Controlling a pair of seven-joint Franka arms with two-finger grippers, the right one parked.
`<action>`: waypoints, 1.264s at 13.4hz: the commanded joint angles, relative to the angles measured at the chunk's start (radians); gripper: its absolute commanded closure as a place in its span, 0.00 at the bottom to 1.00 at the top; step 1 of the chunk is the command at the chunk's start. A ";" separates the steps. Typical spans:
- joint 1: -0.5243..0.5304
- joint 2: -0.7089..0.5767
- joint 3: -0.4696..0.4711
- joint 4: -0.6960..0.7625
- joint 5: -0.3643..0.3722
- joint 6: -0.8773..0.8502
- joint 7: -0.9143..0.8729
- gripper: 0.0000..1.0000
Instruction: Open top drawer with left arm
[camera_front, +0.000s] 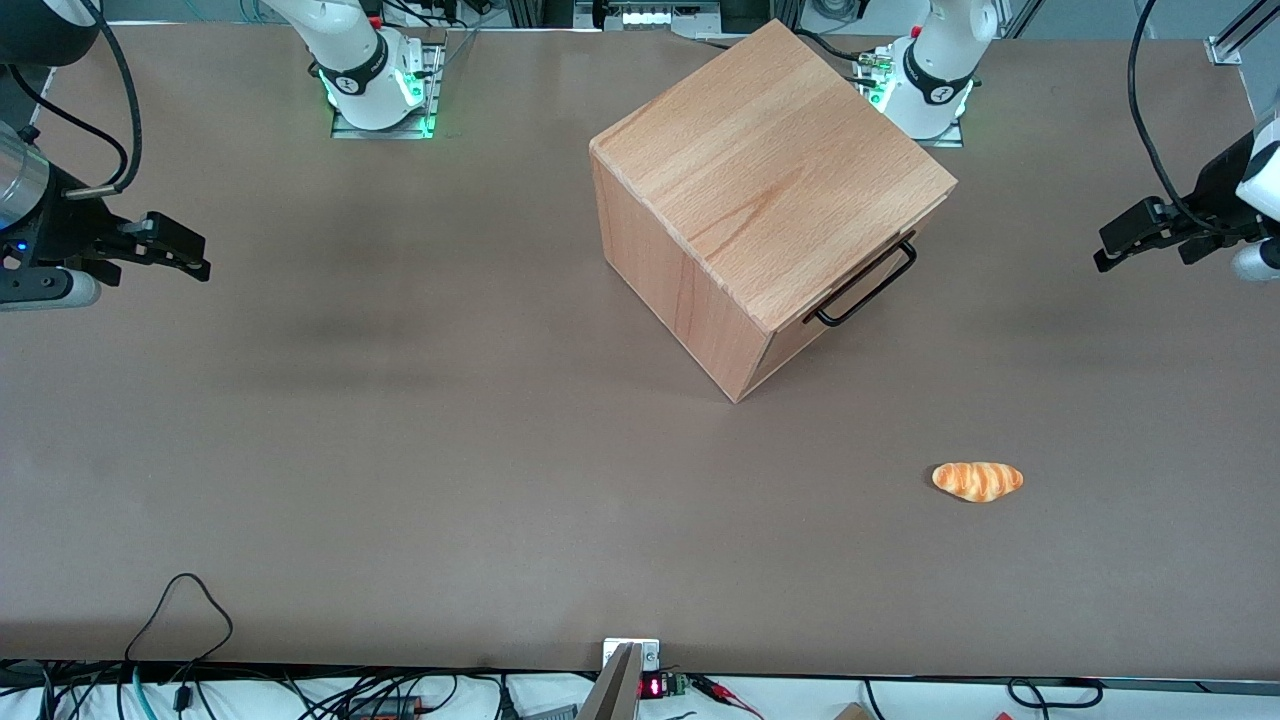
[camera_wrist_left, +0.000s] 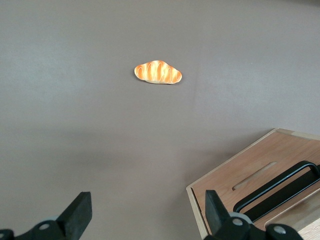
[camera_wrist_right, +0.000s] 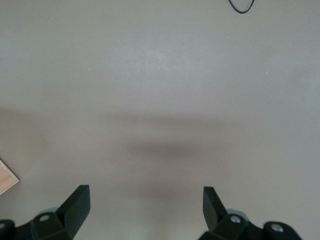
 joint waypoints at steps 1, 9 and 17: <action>0.006 0.007 -0.004 0.026 0.023 -0.018 0.022 0.00; 0.010 0.007 -0.004 0.032 0.023 -0.024 0.024 0.00; 0.000 0.009 -0.024 0.030 0.016 -0.027 0.010 0.00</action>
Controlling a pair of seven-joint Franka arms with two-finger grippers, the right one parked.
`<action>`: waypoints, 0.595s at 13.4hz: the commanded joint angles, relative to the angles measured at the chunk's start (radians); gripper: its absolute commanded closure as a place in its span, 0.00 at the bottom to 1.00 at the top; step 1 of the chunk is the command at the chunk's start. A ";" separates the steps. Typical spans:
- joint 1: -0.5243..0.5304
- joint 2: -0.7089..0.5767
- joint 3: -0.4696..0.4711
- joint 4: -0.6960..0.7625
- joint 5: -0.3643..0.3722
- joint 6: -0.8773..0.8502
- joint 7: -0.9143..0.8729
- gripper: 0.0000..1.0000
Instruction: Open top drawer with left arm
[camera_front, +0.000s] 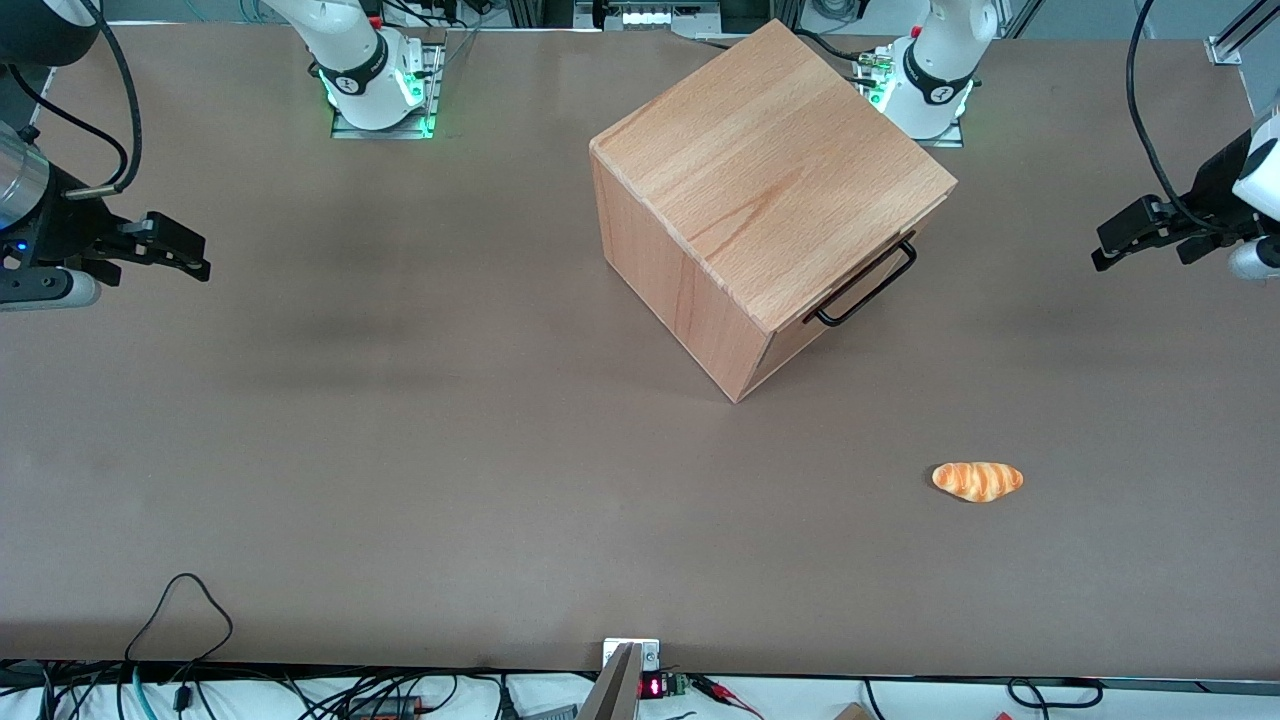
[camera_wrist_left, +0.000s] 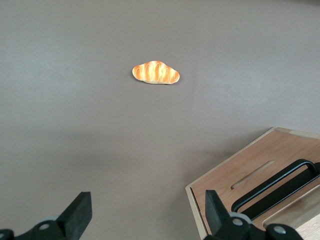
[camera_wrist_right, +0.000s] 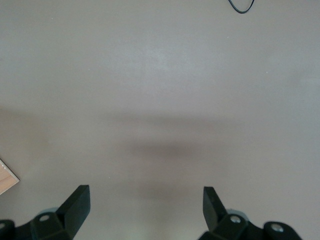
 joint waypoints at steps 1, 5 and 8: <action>-0.001 0.009 -0.017 0.026 0.016 -0.024 0.007 0.00; 0.005 0.010 -0.015 0.005 0.010 -0.022 0.080 0.00; -0.033 0.027 -0.019 -0.084 -0.060 0.004 0.212 0.00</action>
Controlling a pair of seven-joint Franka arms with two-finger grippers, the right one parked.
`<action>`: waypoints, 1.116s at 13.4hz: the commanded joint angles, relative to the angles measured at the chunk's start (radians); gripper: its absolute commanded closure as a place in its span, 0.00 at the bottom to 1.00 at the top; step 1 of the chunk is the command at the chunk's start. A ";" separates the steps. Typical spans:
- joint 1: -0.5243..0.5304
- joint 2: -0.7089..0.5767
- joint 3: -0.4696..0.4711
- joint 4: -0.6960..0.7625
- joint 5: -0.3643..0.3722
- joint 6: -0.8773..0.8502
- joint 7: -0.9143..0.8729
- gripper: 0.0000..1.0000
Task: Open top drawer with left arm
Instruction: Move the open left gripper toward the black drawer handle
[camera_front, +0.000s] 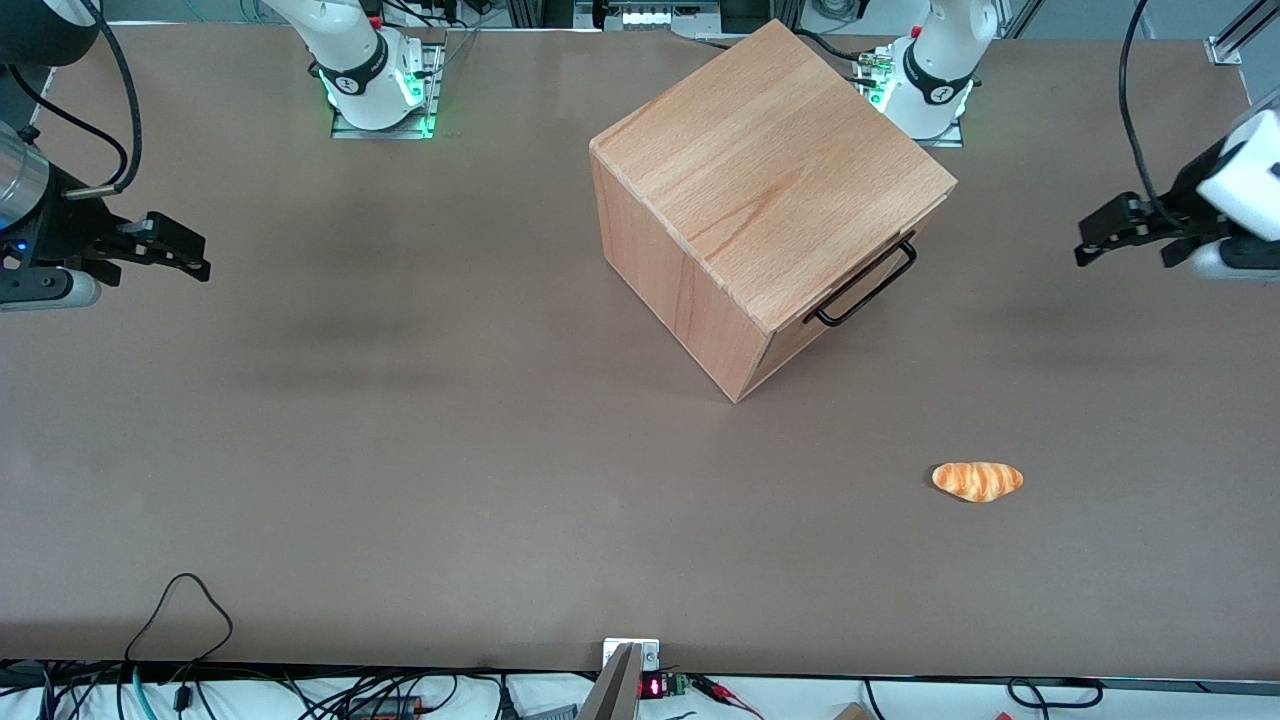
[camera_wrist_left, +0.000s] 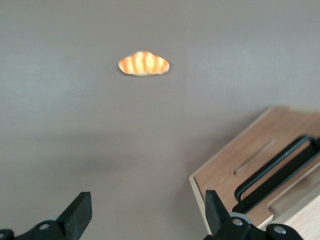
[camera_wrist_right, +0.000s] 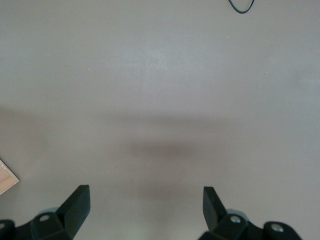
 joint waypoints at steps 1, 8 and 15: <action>-0.039 0.011 -0.020 -0.087 -0.068 0.039 0.095 0.00; -0.042 0.010 -0.183 -0.202 -0.075 0.220 0.170 0.00; -0.025 0.051 -0.183 -0.285 -0.130 0.375 0.334 0.00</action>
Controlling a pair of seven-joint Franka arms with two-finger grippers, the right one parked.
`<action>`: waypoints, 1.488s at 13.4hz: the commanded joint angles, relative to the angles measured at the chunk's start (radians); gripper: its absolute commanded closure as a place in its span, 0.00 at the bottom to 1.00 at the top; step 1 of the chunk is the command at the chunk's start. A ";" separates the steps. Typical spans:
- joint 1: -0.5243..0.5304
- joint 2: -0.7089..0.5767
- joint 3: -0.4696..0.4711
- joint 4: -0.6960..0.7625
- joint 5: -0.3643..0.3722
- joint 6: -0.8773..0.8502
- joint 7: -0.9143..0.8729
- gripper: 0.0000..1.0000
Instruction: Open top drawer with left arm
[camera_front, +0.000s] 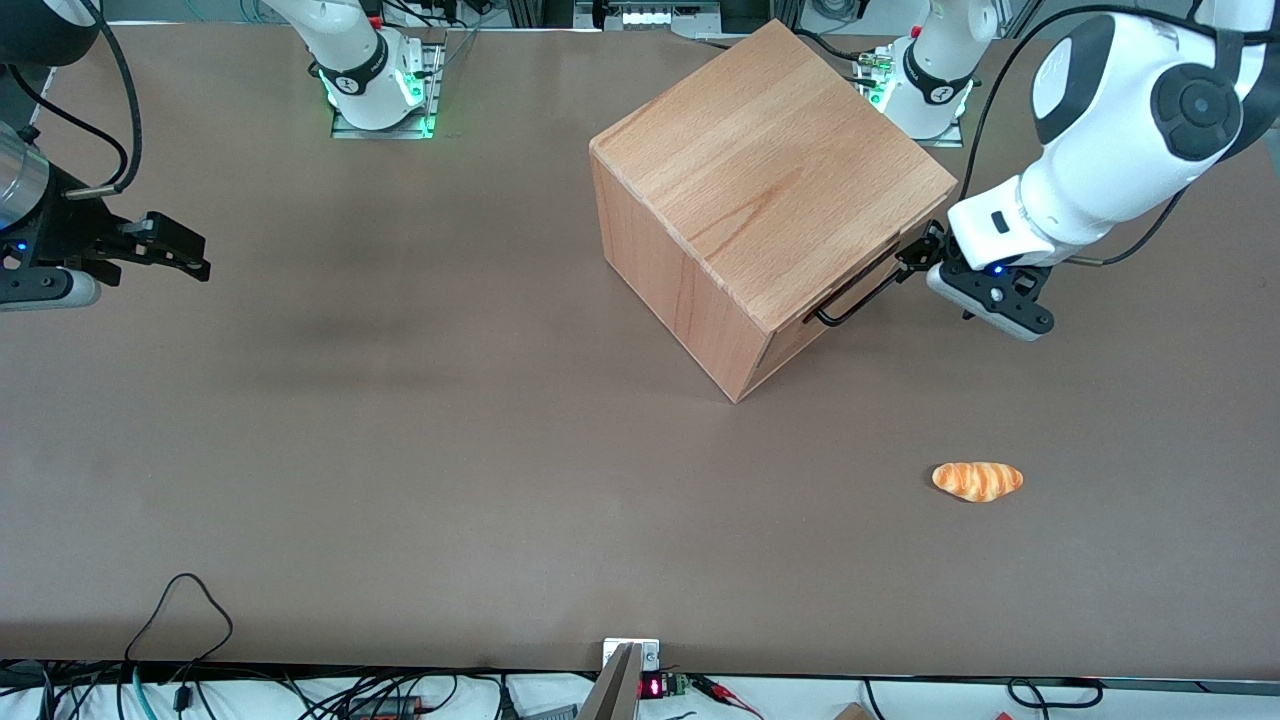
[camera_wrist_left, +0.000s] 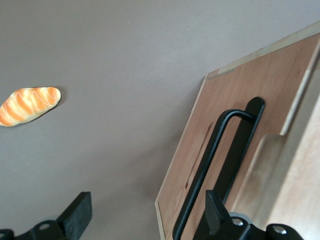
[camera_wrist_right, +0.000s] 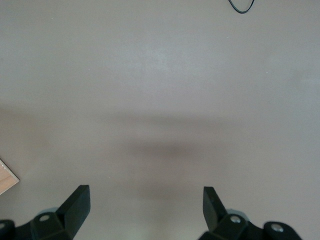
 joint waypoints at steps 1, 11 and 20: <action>0.006 0.018 -0.002 -0.055 -0.057 0.081 0.119 0.00; 0.006 0.033 -0.002 -0.098 -0.114 0.106 0.247 0.00; 0.008 0.038 -0.002 -0.098 -0.166 0.084 0.405 0.00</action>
